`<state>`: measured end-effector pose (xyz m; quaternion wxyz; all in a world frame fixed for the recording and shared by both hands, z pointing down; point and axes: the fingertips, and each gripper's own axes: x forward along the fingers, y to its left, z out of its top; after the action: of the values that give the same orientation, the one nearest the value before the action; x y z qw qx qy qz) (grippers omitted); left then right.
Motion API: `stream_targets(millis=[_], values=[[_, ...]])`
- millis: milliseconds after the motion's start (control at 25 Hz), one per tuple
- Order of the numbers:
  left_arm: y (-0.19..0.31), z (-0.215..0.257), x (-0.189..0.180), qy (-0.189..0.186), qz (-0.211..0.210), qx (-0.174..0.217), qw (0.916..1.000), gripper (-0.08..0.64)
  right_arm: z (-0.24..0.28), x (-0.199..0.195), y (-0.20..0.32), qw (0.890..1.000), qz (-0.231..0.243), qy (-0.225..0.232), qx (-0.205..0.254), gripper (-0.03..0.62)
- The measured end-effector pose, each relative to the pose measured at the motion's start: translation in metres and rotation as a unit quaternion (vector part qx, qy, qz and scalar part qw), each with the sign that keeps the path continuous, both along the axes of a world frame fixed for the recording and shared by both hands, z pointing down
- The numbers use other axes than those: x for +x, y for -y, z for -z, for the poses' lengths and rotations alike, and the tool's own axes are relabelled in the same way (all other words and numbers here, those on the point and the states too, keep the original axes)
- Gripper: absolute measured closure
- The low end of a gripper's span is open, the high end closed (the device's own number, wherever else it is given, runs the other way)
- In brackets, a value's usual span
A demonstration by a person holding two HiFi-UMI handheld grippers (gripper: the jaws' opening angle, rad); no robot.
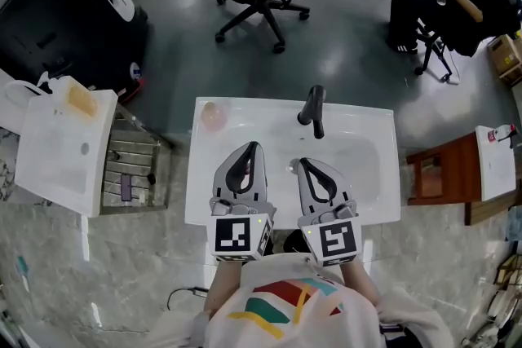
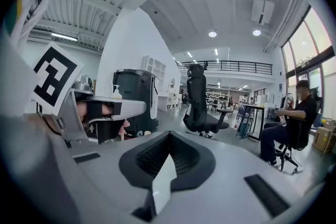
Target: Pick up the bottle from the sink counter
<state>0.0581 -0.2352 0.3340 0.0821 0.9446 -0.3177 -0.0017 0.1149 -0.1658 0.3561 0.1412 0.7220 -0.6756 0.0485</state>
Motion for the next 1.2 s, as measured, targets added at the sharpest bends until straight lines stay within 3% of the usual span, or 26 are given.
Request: stream_targets(millis=[200,400,720,1040,1200], values=[[0.003,0.001,0.009,0.01,0.018,0.003,0.9998,0.541,0.006,0.014,0.007,1.0,0.004,0.025,0.015,0.58],[-0.002,-0.003,0.02,0.023,0.041,-0.013,0.9988,0.541,0.021,0.024,0.007,0.998,0.035,0.018,0.042,0.58],[-0.01,0.009,0.037,0.026,0.042,0.015,0.9987,0.541,0.026,0.034,0.005,0.996,0.045,0.035,0.062,0.58],[-0.002,0.014,0.026,0.032,0.067,0.032,0.9967,0.541,0.028,0.026,0.011,0.99,0.092,0.073,0.075,0.58],[0.004,0.014,0.016,0.04,0.087,0.035,0.9948,0.541,0.037,0.013,0.024,0.982,0.144,0.096,0.076,0.578]])
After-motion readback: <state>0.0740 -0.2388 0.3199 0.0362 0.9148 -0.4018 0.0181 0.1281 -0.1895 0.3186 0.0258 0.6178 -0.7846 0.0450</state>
